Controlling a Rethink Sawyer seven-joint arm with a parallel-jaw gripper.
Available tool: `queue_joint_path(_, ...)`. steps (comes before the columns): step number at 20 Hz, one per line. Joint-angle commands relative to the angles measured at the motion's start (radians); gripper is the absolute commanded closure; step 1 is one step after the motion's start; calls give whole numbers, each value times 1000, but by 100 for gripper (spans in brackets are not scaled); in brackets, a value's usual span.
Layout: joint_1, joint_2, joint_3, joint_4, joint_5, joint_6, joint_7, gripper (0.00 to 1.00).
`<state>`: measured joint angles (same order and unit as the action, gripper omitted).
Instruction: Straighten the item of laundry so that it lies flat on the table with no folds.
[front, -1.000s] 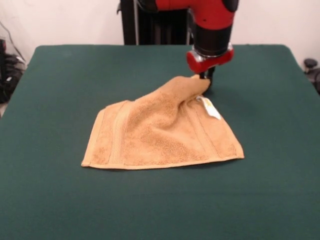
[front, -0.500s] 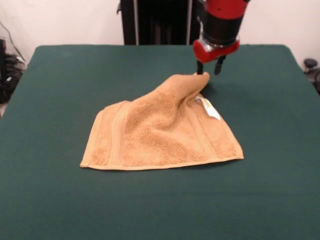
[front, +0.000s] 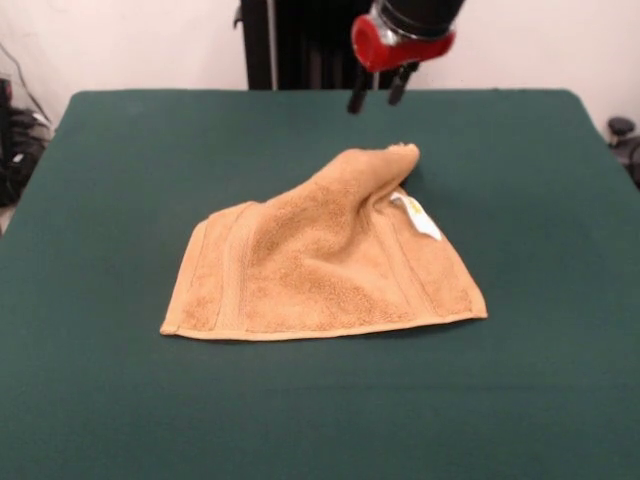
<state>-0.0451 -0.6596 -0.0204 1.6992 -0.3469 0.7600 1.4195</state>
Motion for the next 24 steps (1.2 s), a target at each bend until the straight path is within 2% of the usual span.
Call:
queue_joint_path(1, -15, 31, 62, -204, -51, 73, -5, 0)
queue_joint_path(6, -53, 133, 143, -266, -52, -62, -31, 0)
queue_joint_path(11, -113, 209, 233, -268, -60, -200, -84, 0)
queue_joint_path(21, -211, 302, 372, -231, -97, -251, -168, 0)
queue_joint_path(24, -237, 311, 407, -207, -74, -229, -153, 0)
